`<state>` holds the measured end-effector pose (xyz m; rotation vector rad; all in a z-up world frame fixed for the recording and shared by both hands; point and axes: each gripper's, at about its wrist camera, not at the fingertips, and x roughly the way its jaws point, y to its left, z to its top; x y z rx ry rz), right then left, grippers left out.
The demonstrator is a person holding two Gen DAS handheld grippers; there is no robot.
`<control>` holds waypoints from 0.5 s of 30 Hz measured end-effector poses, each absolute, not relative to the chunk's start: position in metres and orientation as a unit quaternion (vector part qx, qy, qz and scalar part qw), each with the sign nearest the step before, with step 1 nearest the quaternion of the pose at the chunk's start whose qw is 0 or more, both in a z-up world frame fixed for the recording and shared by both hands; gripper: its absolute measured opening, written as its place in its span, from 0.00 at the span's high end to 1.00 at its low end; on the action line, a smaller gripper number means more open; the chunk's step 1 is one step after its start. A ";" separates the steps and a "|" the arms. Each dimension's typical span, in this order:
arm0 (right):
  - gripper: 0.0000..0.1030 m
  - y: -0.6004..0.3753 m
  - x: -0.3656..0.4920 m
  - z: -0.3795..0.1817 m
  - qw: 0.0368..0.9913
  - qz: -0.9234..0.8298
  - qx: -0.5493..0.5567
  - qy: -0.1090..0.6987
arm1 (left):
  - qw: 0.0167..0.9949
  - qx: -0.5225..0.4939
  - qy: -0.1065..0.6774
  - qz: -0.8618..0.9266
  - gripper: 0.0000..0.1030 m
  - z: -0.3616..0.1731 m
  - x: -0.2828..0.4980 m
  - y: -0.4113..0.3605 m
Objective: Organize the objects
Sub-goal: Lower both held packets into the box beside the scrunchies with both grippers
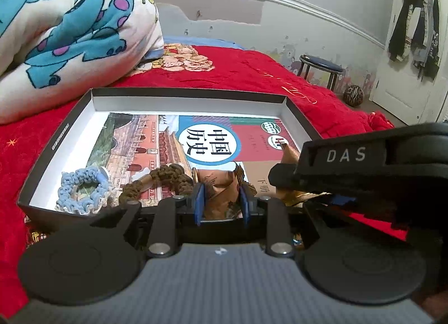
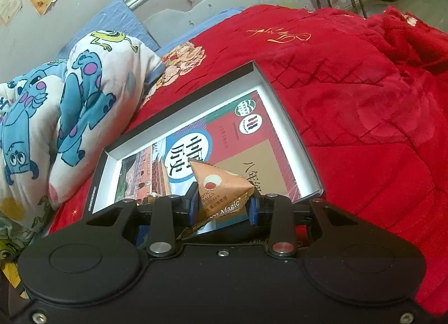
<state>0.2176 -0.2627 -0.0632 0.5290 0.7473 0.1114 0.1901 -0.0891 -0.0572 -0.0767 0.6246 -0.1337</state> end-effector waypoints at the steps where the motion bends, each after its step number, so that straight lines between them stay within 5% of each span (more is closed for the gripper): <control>1: 0.68 -0.263 0.218 -0.063 0.894 0.055 0.257 0.362 | 0.949 -0.038 0.307 -0.065 0.70 -0.057 0.190 -0.089; 15: 0.68 -0.263 0.221 -0.064 0.890 0.062 0.260 0.369 | 0.949 -0.039 0.305 -0.065 0.69 -0.058 0.189 -0.090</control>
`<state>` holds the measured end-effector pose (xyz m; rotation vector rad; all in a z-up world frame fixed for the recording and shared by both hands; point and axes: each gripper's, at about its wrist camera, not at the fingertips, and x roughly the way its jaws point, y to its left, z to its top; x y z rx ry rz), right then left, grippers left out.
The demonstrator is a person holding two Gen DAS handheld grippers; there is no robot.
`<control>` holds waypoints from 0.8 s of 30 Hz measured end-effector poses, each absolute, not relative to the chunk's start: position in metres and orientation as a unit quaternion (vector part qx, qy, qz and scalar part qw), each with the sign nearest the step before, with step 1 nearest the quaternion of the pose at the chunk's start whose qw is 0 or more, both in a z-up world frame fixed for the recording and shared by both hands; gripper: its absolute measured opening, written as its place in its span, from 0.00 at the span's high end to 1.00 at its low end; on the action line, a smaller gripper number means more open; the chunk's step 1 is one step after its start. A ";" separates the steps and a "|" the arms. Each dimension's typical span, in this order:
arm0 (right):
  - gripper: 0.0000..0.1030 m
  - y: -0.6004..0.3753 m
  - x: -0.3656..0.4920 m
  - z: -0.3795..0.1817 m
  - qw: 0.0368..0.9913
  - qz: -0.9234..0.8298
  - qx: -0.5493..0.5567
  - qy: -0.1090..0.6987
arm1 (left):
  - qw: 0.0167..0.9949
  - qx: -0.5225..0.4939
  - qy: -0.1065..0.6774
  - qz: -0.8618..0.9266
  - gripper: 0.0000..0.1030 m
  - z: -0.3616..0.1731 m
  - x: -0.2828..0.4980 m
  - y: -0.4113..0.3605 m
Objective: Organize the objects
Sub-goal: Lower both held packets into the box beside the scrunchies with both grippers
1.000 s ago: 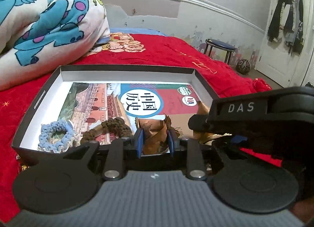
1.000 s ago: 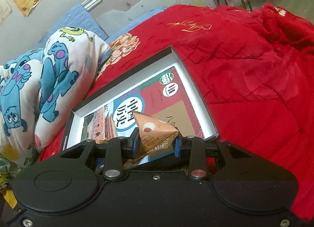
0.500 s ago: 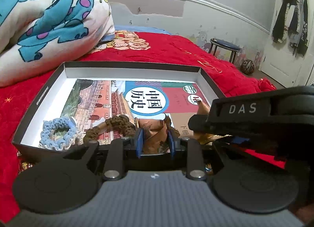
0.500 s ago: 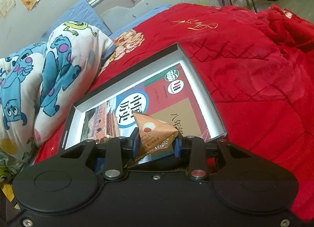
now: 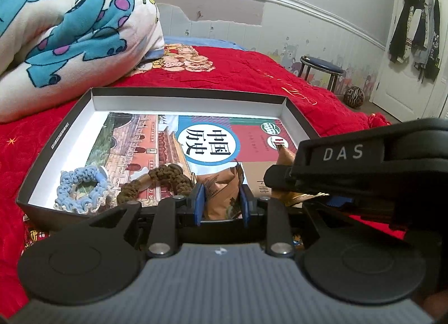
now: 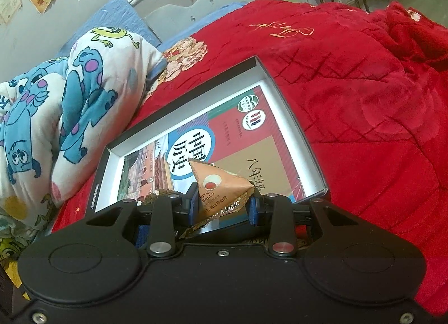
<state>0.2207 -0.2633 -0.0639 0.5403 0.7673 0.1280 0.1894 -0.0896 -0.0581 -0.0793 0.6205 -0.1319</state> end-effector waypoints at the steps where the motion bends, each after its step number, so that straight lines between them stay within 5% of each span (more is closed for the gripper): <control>1: 0.68 -0.263 0.221 -0.064 0.890 0.062 0.260 0.370 | 0.949 -0.039 0.305 -0.065 0.69 -0.058 0.189 -0.090; 19: 0.68 -0.260 0.217 -0.062 0.895 0.055 0.249 0.365 | 0.949 -0.044 0.306 -0.069 0.66 -0.057 0.190 -0.088; 24: 0.68 -0.260 0.218 -0.062 0.895 0.056 0.251 0.366 | 0.951 -0.041 0.299 -0.071 0.54 -0.054 0.189 -0.089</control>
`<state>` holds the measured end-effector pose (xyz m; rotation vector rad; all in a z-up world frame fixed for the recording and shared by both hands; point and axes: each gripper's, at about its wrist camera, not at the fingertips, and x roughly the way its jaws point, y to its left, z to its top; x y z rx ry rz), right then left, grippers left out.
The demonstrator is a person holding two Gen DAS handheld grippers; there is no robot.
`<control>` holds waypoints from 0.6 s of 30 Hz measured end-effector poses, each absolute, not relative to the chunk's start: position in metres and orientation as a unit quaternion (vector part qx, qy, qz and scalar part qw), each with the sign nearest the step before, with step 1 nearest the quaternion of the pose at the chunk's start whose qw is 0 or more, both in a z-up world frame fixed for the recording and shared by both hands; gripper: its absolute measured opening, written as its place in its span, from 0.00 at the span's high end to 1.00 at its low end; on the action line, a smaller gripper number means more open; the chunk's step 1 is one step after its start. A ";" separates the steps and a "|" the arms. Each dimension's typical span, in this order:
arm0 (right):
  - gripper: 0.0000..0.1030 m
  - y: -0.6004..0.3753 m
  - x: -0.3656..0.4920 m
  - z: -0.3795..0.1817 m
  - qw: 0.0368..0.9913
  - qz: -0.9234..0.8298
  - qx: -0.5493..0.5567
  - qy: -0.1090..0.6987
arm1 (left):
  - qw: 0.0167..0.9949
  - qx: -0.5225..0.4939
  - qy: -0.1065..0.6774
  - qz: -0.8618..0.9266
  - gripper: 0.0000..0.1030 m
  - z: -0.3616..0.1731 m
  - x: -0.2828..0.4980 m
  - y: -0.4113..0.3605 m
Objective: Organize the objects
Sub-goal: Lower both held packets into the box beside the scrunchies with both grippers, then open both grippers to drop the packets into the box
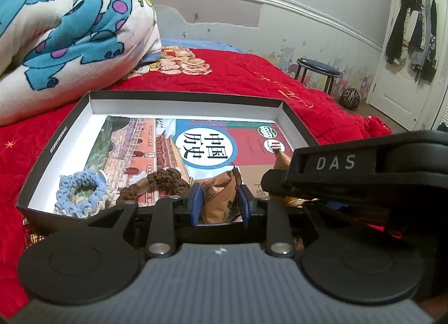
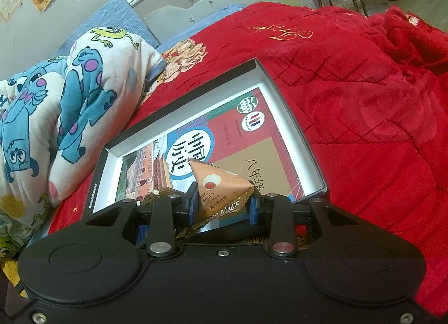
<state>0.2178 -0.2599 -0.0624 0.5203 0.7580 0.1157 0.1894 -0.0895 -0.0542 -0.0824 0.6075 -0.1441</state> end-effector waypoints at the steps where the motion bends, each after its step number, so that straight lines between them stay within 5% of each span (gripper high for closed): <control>1: 0.68 -0.260 0.218 -0.062 0.894 0.056 0.252 0.366 | 0.951 -0.039 0.298 -0.071 0.53 -0.054 0.189 -0.090; 13: 0.67 -0.261 0.216 -0.060 0.891 0.055 0.262 0.367 | 0.950 -0.048 0.301 -0.074 0.32 -0.053 0.187 -0.086; 18: 0.57 -0.262 0.214 -0.059 0.891 0.052 0.271 0.359 | 0.951 -0.044 0.298 -0.066 0.21 -0.051 0.185 -0.082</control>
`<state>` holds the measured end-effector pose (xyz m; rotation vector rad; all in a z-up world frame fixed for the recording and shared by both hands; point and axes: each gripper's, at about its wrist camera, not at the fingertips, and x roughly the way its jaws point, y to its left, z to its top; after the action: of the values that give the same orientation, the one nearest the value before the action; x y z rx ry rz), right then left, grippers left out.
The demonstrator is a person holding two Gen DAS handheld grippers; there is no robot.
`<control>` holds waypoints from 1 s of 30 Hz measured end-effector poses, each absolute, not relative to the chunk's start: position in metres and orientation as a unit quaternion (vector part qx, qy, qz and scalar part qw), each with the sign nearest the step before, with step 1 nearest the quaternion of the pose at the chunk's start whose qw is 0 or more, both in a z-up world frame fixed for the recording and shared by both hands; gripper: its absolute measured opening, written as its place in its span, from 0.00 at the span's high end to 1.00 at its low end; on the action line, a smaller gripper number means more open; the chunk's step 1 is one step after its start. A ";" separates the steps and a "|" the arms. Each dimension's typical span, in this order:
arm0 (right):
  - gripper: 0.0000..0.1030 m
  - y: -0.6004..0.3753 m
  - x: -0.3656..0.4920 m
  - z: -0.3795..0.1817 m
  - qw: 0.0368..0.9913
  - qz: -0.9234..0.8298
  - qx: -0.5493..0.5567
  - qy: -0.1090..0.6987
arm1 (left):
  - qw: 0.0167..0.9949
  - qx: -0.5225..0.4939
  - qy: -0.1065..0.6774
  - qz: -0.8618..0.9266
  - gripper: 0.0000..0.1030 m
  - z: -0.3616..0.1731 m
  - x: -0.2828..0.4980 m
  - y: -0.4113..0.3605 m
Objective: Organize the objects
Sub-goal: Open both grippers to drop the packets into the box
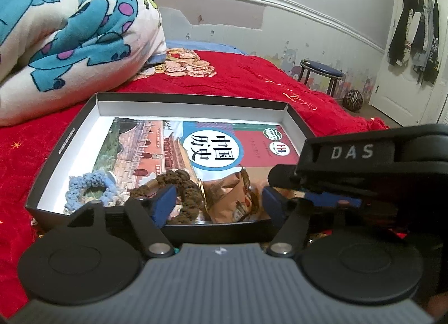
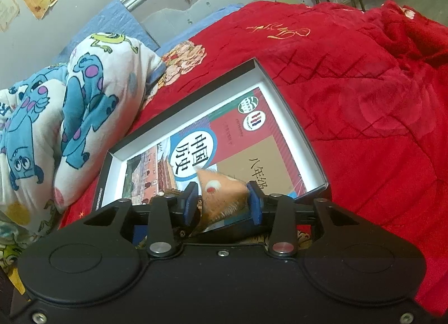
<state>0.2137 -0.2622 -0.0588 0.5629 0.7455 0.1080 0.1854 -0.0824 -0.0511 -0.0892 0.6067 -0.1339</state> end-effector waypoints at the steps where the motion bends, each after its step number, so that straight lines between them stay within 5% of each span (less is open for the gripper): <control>1: 0.56 -0.262 0.213 -0.058 0.892 0.053 0.272 0.357 | 0.951 -0.047 0.300 -0.067 0.20 -0.051 0.185 -0.081; 11: 0.22 -0.263 0.203 -0.046 0.893 0.074 0.292 0.336 | 0.955 -0.059 0.277 -0.084 0.11 -0.038 0.172 -0.078; 30: 0.22 -0.298 0.134 0.012 0.914 0.085 0.304 0.255 | 0.969 -0.024 0.222 -0.102 0.09 0.062 0.104 -0.034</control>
<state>0.1345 -0.2984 0.0116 0.6262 0.5246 0.1743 0.1036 -0.0342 0.0615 -0.0483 0.4480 -0.2068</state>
